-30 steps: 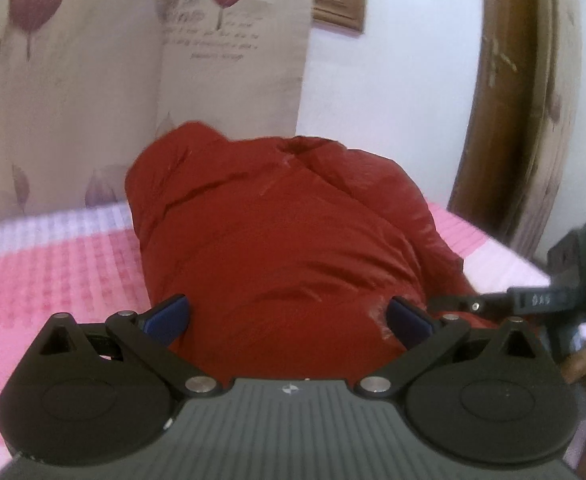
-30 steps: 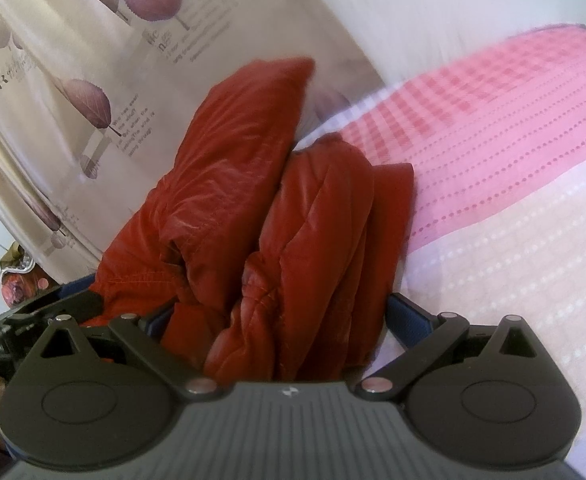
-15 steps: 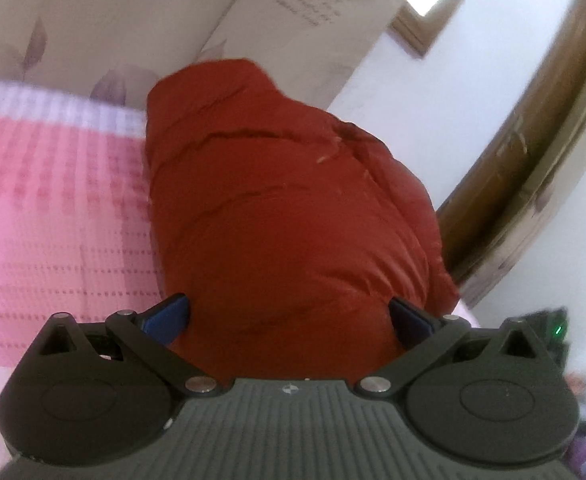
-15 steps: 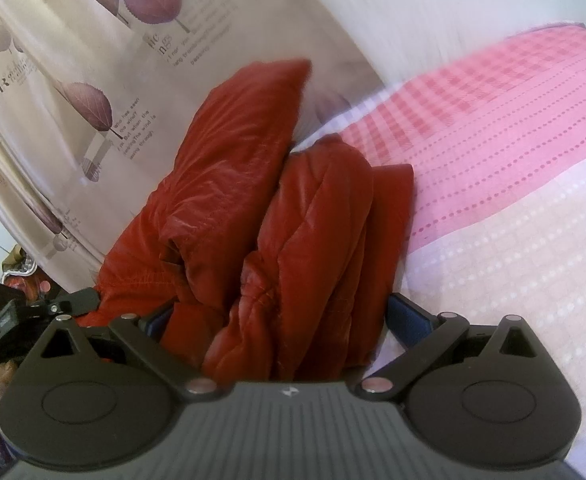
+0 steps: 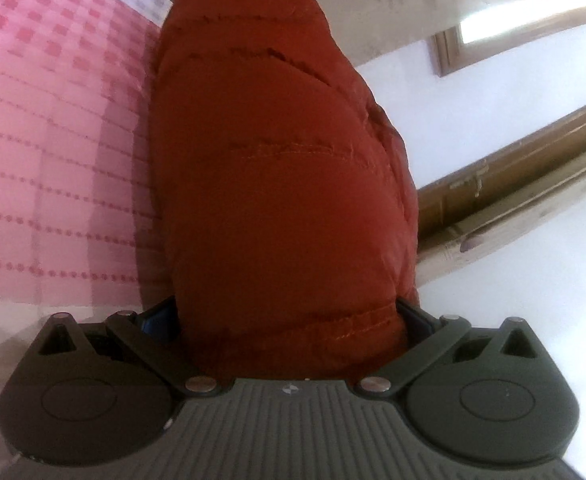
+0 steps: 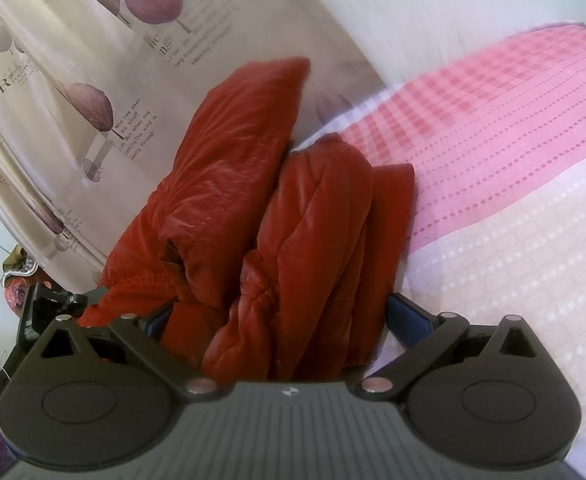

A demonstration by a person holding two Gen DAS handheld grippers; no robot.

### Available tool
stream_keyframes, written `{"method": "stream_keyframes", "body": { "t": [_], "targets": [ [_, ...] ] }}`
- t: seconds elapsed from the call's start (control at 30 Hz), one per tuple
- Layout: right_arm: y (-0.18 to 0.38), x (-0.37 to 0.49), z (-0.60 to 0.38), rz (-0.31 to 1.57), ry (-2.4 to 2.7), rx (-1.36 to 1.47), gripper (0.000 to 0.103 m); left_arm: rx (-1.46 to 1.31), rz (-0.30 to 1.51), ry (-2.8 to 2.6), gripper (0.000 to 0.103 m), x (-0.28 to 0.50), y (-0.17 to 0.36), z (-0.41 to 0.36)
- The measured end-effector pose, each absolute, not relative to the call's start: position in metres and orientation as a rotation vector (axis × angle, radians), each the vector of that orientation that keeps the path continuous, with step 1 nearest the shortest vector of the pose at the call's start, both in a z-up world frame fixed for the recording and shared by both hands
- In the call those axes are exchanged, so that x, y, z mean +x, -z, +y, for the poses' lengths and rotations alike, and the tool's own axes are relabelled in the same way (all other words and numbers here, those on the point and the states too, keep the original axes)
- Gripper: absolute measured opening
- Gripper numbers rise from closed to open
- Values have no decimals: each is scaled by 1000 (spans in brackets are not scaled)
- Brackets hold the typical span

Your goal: Fold large clothes

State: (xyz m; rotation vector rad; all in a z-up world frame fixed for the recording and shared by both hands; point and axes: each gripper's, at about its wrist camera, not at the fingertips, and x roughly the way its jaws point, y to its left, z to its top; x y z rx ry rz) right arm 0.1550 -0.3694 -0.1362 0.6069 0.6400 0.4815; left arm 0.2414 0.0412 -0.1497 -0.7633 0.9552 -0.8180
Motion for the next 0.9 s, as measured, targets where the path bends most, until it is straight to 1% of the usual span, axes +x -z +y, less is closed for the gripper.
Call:
{"method": "stream_keyframes", "body": {
  "t": [0.2, 0.57, 0.77, 0.9],
  "targets": [
    [134, 160, -370, 663, -472, 633, 103, -725, 968, 837, 103, 251, 149, 33],
    [132, 189, -378, 780, -595, 636, 103, -683, 956, 851, 103, 252, 149, 31],
    [137, 204, -378, 772, -665, 628, 103, -630, 944, 852, 103, 254, 147, 26],
    [137, 204, -369, 748, -671, 598, 103, -553, 898, 829, 103, 248, 142, 20]
  ]
}}
